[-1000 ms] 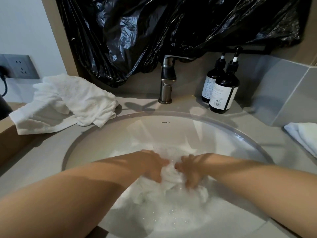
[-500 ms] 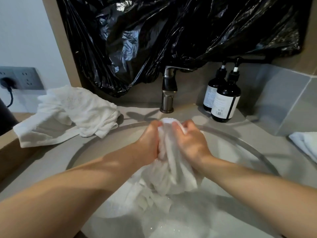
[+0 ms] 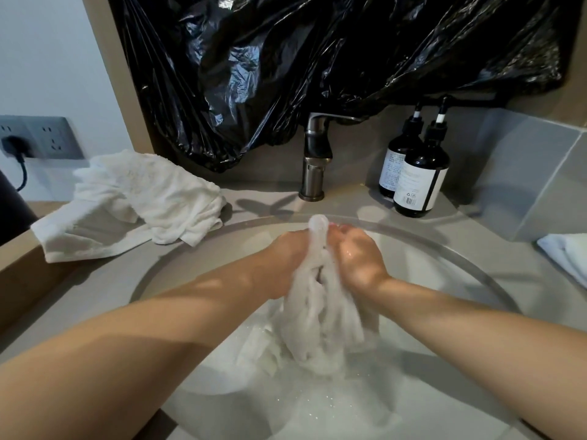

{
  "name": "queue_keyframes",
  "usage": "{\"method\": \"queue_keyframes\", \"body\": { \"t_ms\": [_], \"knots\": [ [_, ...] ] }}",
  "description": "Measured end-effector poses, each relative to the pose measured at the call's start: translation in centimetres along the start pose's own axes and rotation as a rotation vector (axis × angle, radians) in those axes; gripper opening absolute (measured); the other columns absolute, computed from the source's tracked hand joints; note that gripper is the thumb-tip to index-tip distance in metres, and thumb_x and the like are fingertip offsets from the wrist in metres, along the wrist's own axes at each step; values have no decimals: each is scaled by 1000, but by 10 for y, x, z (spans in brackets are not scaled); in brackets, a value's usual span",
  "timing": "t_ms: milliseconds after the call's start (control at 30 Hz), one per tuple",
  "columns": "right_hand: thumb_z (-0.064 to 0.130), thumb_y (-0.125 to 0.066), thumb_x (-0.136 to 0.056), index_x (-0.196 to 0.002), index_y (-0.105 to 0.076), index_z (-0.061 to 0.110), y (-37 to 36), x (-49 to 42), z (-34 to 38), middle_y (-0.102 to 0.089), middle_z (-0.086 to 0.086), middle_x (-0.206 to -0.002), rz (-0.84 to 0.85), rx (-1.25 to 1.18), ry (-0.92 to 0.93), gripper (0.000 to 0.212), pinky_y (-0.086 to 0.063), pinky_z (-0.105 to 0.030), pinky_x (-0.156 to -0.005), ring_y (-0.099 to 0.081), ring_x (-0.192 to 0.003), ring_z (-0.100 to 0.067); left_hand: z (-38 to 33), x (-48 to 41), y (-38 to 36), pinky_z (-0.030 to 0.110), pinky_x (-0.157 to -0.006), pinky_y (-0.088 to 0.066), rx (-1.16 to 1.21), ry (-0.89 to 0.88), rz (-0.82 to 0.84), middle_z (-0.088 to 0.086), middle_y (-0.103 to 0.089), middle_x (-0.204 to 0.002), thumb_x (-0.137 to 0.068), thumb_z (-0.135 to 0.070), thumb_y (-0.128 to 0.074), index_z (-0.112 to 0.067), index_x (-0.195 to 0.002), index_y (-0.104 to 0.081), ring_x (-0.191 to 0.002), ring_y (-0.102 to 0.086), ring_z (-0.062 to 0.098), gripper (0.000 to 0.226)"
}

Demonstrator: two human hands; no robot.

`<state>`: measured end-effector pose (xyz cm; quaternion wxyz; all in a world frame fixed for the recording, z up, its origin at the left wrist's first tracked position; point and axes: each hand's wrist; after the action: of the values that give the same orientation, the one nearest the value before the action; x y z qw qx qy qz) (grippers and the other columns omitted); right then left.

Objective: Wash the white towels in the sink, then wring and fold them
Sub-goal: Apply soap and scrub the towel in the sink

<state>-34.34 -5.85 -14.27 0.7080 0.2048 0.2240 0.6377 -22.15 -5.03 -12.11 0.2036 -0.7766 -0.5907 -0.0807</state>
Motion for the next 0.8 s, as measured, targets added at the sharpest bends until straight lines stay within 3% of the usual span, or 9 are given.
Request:
{"method": "queue_keyframes", "body": {
  "t_ms": [100,200,267,367,433,500,567,700,800],
  "knots": [
    [35,-43,-99,-75,-50,11,11,-15,-18,-59,-13,-91,209,269,-29,34,-45,-36,-82,-54,-86,-26,-2,5,1,20,-62,-49,-452,20,-28,2,-61,-88,-103,-33,-46,-12,-94,-62,-77,-59,15,28],
    [40,-41,-100,-107,-59,8,23,-23,-25,-61,-13,-112,301,462,-137,38,-45,-32,-88,-58,-105,-30,3,-9,17,30,-84,-45,-1439,-33,-259,5,-56,-128,-105,-40,-33,-16,-130,-50,-111,-55,25,39],
    [37,-42,-101,-121,-53,8,30,-19,-25,-58,-15,-122,425,604,-159,37,-49,-27,-84,-59,-108,-32,14,-17,27,41,-91,-41,-1761,-36,-257,7,-42,-143,-102,-41,-36,-20,-145,-32,-126,-44,30,48],
    [35,-45,-101,-131,-41,11,21,-3,-29,-48,-14,-134,689,903,-37,39,-44,-17,-69,-54,-117,-30,44,-28,30,49,-109,-30,-1788,65,-80,3,-20,-159,-87,-78,-33,-31,-155,-5,-144,-23,30,87],
    [35,-49,-98,-139,-39,7,0,13,-37,-46,-11,-135,808,1120,37,51,-46,-21,-64,-55,-116,-28,63,-32,26,47,-109,-31,-1807,113,36,1,-21,-158,-80,-82,-41,-32,-154,-3,-144,-21,28,97],
    [38,-52,-95,-145,-34,10,-11,18,-47,-42,-9,-138,814,1182,115,60,-45,-28,-78,-50,-123,-28,70,-36,28,45,-108,-31,-1831,135,109,2,-23,-155,-84,-73,-48,-31,-155,-2,-143,-21,30,94],
    [36,-59,-92,-149,-28,15,-4,10,-52,-41,-7,-142,827,1128,88,68,-43,-28,-86,-48,-125,-25,70,-39,32,43,-107,-34,-1813,151,188,5,-27,-153,-90,-60,-52,-33,-155,-6,-139,-28,32,84],
    [15,-66,-82,-108,-63,6,22,-19,-56,-70,-12,-95,720,743,-134,27,-42,-18,-41,-58,-59,-15,50,-45,46,34,-106,-39,-1435,100,-26,10,-46,-146,-97,-20,-51,-15,-146,-43,-131,-46,28,49],
    [36,-65,-77,-93,-64,12,33,-24,-38,-65,-9,-82,437,384,-259,29,-48,-23,-56,-61,-64,-21,34,-50,49,28,-79,-46,-973,81,-198,13,-60,-106,-99,-10,-45,-6,-121,-61,-94,-57,27,27]
  ]
}}
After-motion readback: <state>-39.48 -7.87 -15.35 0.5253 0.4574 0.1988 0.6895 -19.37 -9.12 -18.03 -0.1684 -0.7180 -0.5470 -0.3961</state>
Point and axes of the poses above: each hand's wrist, its own x-axis away from the middle knuckle, its own y-axis out of the back of the hand, z = x × y
